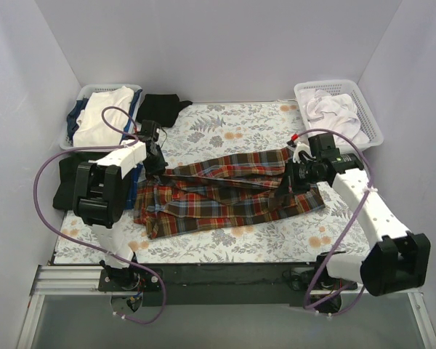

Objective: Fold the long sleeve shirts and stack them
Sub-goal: Fold the shirt

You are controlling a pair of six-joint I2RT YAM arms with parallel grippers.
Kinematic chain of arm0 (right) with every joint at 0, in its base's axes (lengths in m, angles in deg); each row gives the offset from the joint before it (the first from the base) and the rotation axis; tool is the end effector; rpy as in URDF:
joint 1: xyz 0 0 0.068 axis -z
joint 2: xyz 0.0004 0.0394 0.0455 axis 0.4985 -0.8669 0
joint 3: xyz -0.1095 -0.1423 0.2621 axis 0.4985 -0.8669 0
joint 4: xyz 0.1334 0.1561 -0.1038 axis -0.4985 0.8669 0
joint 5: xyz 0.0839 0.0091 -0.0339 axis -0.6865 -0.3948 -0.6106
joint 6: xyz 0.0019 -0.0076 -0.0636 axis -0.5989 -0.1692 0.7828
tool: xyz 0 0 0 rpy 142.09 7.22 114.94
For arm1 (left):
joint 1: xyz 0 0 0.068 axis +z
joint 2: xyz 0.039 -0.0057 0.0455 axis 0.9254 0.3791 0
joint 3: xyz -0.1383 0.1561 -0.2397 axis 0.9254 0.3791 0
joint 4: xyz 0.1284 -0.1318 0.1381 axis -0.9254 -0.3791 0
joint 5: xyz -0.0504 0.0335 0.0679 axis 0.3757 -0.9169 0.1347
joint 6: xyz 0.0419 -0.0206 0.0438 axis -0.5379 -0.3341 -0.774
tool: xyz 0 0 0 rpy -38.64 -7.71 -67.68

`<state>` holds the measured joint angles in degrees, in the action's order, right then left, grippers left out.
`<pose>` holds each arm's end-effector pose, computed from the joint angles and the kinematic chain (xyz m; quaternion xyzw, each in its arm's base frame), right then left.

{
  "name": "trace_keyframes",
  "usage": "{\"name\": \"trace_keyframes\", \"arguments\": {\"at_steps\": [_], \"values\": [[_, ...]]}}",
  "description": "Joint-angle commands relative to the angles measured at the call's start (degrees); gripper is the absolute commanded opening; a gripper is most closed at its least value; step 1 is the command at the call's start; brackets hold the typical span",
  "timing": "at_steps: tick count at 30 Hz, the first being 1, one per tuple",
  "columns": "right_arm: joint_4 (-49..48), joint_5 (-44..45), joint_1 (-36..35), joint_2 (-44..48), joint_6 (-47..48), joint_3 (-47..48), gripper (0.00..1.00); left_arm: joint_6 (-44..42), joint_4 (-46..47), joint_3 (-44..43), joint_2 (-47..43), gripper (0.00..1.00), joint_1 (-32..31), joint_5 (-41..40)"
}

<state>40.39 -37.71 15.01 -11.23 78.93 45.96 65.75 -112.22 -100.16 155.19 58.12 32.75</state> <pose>0.1761 0.0718 0.3281 -0.1040 0.9275 0.2934 0.2071 0.3482 -0.0537 0.2375 -0.4701 0.8630 -0.0685 0.1715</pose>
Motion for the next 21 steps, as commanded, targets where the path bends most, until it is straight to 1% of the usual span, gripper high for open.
{"name": "trace_keyframes", "arguments": {"at_steps": [1,2,3,4,5,6,7,8,10,14,15,17,18,19,20,21], "values": [[-8.1,2.6,3.3,-7.8,1.5,2.5,0.01,-1.8,2.2,-0.7,0.6,0.05,0.0,-0.7],[-9.7,3.0,3.6,-9.9,2.0,3.4,0.01,-2.1,2.4,-0.5,1.0,0.06,0.0,-0.7],[-10.0,4.9,3.8,-12.2,2.1,6.4,0.02,-2.1,2.5,-0.4,1.1,0.06,0.1,-0.6],[-9.8,5.6,3.9,-17.0,2.4,8.2,0.11,-2.2,2.4,-0.3,1.2,0.06,0.1,-0.5],[-9.8,6.1,4.3,-19.2,2.7,10.2,0.17,-2.5,2.4,-0.1,1.2,0.08,0.1,-0.4],[-10.0,8.9,4.5,-21.4,2.3,13.4,0.22,-2.6,2.4,-0.1,1.1,0.08,0.1,-0.5],[-9.9,10.4,4.7,-25.3,2.0,15.5,0.31,-2.7,2.4,0.1,1.0,0.09,0.1,-0.8],[-9.9,11.4,4.7,-27.1,2.0,17.2,0.34,-2.8,2.2,0.3,0.9,0.10,0.1,-0.8],[-9.6,17.1,4.7,-31.3,0.9,22.4,0.40,-2.6,2.0,0.8,0.2,0.13,0.1,-1.1],[-9.1,25.1,4.8,-34.0,-1.2,29.0,0.42,-2.2,1.7,2.9,-1.4,0.17,0.1,-1.1],[-8.9,28.5,4.6,-34.0,-1.7,29.9,0.42,-2.1,1.5,3.2,-1.8,0.19,0.0,-1.2],[-9.0,34.7,3.6,-32.8,-2.4,30.5,0.43,-1.9,1.2,3.6,-2.6,0.21,0.1,-2.0],[-9.0,36.5,3.3,-32.2,-2.4,30.6,0.43,-1.7,1.0,3.7,-2.7,0.24,0.0,-2.4],[-9.1,39.8,1.6,-30.9,-2.5,30.6,0.43,-1.4,0.9,3.7,-3.0,0.24,0.1,-2.6],[-9.5,45.1,0.5,-30.0,-1.7,30.0,0.44,-1.4,0.6,3.8,-3.3,0.25,0.1,-3.0],[-10.1,45.4,-0.2,-29.4,-0.9,29.6,0.45,-1.3,0.5,3.8,-3.4,0.27,0.1,-3.6]]}}
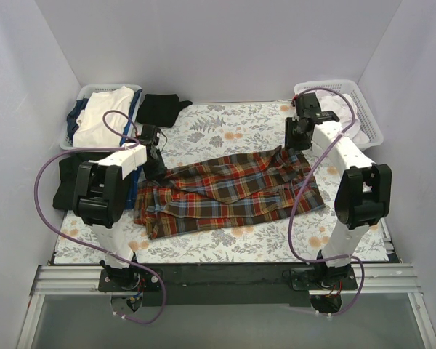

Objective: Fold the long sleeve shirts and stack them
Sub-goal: Fold the shirt

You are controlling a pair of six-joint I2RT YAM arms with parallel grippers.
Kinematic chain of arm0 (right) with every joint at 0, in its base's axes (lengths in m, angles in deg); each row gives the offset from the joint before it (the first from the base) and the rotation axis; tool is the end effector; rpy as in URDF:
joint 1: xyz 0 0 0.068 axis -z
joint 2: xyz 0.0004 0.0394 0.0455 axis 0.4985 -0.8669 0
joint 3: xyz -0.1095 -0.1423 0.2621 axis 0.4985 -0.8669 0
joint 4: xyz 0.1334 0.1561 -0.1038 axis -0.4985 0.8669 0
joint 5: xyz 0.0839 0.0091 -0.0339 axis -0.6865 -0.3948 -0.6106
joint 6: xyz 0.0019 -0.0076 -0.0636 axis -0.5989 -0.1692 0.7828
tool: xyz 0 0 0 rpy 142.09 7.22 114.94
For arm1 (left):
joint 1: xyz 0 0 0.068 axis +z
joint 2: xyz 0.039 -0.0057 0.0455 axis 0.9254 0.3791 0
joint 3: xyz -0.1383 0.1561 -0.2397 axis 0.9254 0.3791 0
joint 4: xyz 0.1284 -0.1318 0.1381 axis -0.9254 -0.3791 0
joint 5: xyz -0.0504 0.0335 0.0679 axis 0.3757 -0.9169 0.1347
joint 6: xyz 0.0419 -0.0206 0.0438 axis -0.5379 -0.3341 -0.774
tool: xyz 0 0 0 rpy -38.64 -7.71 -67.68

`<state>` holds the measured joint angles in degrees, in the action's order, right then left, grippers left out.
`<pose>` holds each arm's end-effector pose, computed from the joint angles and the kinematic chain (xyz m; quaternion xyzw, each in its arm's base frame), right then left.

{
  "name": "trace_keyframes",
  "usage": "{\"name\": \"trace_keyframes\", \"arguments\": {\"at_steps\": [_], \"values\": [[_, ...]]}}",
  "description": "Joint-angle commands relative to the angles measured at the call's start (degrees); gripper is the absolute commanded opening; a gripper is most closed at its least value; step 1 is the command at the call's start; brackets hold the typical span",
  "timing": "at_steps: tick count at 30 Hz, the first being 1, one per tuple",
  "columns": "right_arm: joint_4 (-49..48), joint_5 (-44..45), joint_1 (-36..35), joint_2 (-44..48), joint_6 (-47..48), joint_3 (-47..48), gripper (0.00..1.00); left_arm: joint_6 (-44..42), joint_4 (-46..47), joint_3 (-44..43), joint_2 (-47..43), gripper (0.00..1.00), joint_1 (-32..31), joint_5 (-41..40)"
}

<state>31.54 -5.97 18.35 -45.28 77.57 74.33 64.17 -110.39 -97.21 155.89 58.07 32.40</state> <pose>0.3729 0.0738 0.3179 0.0104 0.9530 0.0389 0.3002 0.3440 -0.0530 0.2219 -0.4587 0.8720 -0.0543 0.1618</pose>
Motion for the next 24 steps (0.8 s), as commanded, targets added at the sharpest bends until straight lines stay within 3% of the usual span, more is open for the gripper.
{"name": "trace_keyframes", "arguments": {"at_steps": [1,6,11,14,24], "values": [[-1.7,13.1,-5.0,5.9,1.4,0.9,0.44,0.4,-1.4,0.8,-4.1,0.29,0.2,-3.3],[-5.3,4.5,-9.8,8.3,3.8,-5.1,0.44,1.2,-1.8,0.4,-3.9,0.39,0.1,-4.6],[-5.4,-1.9,-10.2,5.0,0.3,-10.2,0.43,2.0,-1.9,0.0,-4.5,0.63,0.1,-6.0],[-5.9,-4.2,-10.1,2.2,-0.6,-11.8,0.43,2.0,-2.4,-0.8,-4.6,0.71,0.2,-7.5],[-6.3,0.0,-1.6,-3.3,-4.3,-16.1,0.40,3.4,-2.2,-0.2,-6.1,0.77,0.2,-10.5]]}}
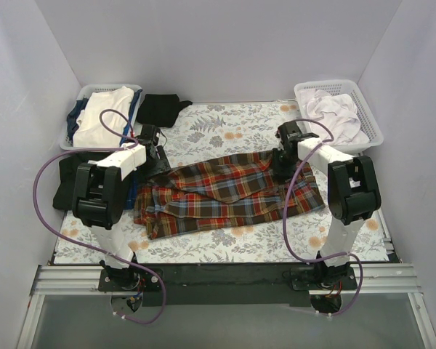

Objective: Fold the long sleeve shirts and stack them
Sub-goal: Fold the shirt

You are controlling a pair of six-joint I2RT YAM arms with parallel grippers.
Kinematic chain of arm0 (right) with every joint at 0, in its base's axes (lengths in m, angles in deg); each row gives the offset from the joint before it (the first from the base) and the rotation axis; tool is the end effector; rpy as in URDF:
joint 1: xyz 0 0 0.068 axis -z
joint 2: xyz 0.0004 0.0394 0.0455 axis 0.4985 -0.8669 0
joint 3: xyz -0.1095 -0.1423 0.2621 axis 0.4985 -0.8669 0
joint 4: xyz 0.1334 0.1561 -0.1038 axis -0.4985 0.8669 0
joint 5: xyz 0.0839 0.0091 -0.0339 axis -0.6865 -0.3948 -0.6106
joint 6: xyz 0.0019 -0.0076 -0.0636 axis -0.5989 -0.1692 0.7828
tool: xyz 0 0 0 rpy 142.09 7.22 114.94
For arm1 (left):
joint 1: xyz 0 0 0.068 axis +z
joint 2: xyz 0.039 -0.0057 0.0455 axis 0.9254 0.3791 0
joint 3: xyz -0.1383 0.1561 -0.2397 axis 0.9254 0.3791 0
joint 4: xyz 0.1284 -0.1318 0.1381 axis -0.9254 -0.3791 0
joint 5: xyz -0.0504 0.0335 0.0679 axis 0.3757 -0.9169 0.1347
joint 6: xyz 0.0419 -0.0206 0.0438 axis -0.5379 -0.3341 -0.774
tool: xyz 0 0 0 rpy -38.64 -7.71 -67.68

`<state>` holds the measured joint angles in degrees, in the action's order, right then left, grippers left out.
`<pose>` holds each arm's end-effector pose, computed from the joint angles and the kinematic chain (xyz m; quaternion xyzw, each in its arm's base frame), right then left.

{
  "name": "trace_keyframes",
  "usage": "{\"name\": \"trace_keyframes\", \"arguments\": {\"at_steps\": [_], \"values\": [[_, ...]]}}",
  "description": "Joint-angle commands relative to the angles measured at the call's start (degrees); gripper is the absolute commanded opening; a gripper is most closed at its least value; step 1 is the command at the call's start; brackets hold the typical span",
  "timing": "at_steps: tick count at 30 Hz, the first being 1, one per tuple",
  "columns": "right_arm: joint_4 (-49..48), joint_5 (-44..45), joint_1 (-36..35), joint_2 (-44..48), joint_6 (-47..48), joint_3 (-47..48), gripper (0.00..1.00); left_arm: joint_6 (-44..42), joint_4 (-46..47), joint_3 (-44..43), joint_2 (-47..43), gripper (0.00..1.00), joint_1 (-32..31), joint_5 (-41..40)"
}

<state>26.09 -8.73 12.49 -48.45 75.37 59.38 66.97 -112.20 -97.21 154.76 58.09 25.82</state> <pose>0.3463 0.1087 0.2319 -0.0281 0.9804 0.0529 0.1876 0.3388 -0.0463 0.2280 -0.4858 0.8531 -0.0097 0.1903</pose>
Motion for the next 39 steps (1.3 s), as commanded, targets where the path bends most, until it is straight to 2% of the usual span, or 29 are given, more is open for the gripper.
{"name": "trace_keyframes", "arguments": {"at_steps": [1,8,13,14,25,30,34,39], "values": [[-0.6,3.2,5.7,-0.2,-2.3,-1.5,0.40,0.8,-0.1,-0.4,-5.5,0.79,0.1,-4.1],[2.4,5.8,8.4,1.3,-5.6,-4.1,0.39,0.1,2.8,-1.5,-11.2,0.82,0.1,-0.9],[2.5,3.7,8.0,5.1,-5.6,-3.0,0.38,-2.7,4.6,-0.8,-13.7,0.82,-0.6,12.3],[2.4,3.1,7.8,5.9,-5.5,-2.6,0.38,-2.5,4.6,-0.3,-14.0,0.82,-1.4,12.7],[3.1,0.3,6.4,12.2,-5.3,1.4,0.38,9.2,3.3,14.1,-19.4,0.82,-9.4,18.7],[3.0,-1.4,6.1,11.9,-5.0,0.2,0.38,9.9,4.0,16.3,-14.0,0.82,-10.1,14.7],[1.8,-1.2,6.1,11.4,-4.9,-1.9,0.38,7.3,5.2,10.4,-6.2,0.82,-10.1,10.6],[1.5,-0.5,6.0,8.6,-4.4,-4.9,0.38,3.0,8.3,2.4,1.3,0.82,-10.1,12.3]]}}
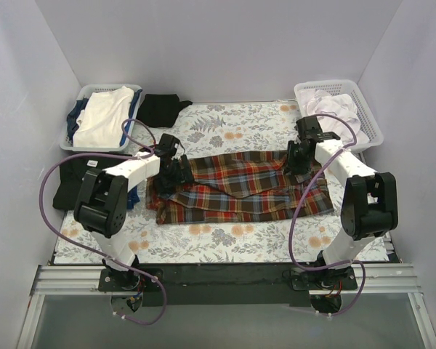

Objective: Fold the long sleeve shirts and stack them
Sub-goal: Fold the shirt

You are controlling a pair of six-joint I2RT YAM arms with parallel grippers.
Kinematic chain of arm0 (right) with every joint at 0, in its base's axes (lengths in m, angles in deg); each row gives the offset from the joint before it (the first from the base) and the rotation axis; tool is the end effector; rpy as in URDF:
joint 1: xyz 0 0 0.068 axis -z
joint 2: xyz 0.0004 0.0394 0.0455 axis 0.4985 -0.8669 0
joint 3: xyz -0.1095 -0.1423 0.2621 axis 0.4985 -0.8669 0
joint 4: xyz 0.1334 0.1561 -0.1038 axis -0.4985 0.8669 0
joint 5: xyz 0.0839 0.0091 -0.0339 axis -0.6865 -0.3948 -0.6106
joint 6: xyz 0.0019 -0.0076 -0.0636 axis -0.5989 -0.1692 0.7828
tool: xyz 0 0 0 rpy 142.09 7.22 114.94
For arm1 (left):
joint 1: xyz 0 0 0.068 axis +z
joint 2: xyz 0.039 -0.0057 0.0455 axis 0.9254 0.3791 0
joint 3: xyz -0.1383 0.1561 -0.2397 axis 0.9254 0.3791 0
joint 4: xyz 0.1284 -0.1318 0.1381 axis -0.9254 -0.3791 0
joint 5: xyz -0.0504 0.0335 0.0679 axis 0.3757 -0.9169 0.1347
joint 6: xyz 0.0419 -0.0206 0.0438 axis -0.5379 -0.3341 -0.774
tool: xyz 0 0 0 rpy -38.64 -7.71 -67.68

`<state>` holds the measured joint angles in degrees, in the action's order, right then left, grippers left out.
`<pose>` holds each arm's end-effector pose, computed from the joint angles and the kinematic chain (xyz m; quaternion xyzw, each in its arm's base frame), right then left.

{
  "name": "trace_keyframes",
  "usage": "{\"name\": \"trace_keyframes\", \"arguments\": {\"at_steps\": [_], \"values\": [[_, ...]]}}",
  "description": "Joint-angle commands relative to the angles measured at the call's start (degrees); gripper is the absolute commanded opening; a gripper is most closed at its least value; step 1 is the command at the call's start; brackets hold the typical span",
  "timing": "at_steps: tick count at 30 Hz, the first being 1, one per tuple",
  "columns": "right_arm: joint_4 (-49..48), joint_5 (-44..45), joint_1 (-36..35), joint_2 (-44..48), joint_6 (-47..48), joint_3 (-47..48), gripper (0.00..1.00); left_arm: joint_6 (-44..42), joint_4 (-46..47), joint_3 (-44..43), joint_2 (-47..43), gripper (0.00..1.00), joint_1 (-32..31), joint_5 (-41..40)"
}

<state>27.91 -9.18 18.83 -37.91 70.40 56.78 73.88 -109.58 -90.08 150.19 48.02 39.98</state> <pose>0.3198 0.0630 0.2779 0.0668 0.9667 0.0679 0.2375 0.2960 -0.1071 0.2227 -0.4476 0.8803 -0.1222 0.0990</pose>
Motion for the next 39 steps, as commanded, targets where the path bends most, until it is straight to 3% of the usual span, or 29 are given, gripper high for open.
{"name": "trace_keyframes", "arguments": {"at_steps": [1,11,20,24,28,35,39], "values": [[0.4,0.1,-0.3,-2.4,0.6,-3.6,0.38,-4.5,5.7,-6.2,8.0,0.82,0.0,-1.7],[2.4,-1.3,-1.1,2.5,0.5,-17.5,0.37,-7.5,9.5,-23.1,20.5,0.82,-0.1,6.2],[3.4,-9.9,-14.1,8.2,-1.1,-24.2,0.36,-5.5,16.3,-40.6,34.6,0.82,-1.6,14.6],[2.7,-14.0,-23.8,3.4,0.1,-17.8,0.36,-3.3,18.8,-50.0,41.3,0.83,-2.4,18.9],[3.4,-17.8,-30.0,-3.8,2.3,-3.7,0.35,1.2,23.4,-56.8,46.4,0.81,-3.1,24.6],[6.8,-8.2,-31.9,-2.8,2.7,12.6,0.36,2.0,31.2,-49.6,35.9,0.83,-2.0,19.5],[7.5,-0.1,-30.2,1.7,1.8,12.7,0.38,-1.9,28.2,-49.0,29.0,0.84,-1.8,20.8]]}}
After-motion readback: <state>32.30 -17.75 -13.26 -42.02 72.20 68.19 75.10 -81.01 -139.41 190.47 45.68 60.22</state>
